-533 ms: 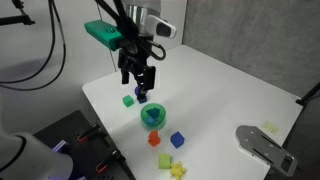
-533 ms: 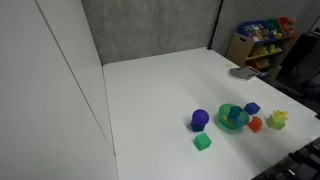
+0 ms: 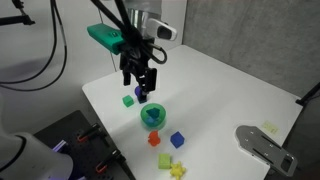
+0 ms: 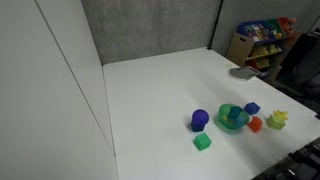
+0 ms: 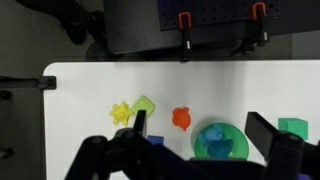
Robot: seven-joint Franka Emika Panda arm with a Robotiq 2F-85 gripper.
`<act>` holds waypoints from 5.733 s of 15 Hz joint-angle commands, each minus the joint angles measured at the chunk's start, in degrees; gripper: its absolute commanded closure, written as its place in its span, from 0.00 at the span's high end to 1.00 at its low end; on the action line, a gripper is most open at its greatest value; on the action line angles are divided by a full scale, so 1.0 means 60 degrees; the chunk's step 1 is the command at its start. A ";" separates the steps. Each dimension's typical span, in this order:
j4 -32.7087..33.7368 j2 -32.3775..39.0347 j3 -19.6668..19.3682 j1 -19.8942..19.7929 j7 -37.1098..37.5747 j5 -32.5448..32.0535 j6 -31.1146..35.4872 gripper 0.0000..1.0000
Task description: Pick up the orange toy from the table and put it in the green bowl
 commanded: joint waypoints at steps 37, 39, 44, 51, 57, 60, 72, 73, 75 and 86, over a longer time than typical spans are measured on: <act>0.0127 0.9199 0.0219 -0.0038 -0.1121 0.0090 0.9465 1.00; 0.0317 0.9461 0.0313 -0.0036 -0.1146 0.0096 0.9512 1.00; 0.0733 0.9793 0.0420 0.0085 -0.1090 0.0085 0.9250 0.56; 0.1259 0.9118 0.0714 -0.0188 -0.1500 0.0363 0.7372 0.13; 0.1970 0.8293 0.0911 -0.0167 -0.1718 0.0623 0.5594 0.09; 0.2350 0.8090 0.0911 0.0049 -0.1420 0.0502 0.5365 0.09; 0.3091 0.8407 0.0646 0.1034 -0.0020 -0.0255 0.6305 0.09; 0.3072 0.8420 0.0610 0.1090 0.0068 -0.0350 0.6388 0.09; 0.2918 0.8418 0.0409 0.1303 0.0458 -0.0813 0.6823 0.09; 0.2154 0.8425 0.0131 0.1961 0.1367 -0.1725 0.7608 0.09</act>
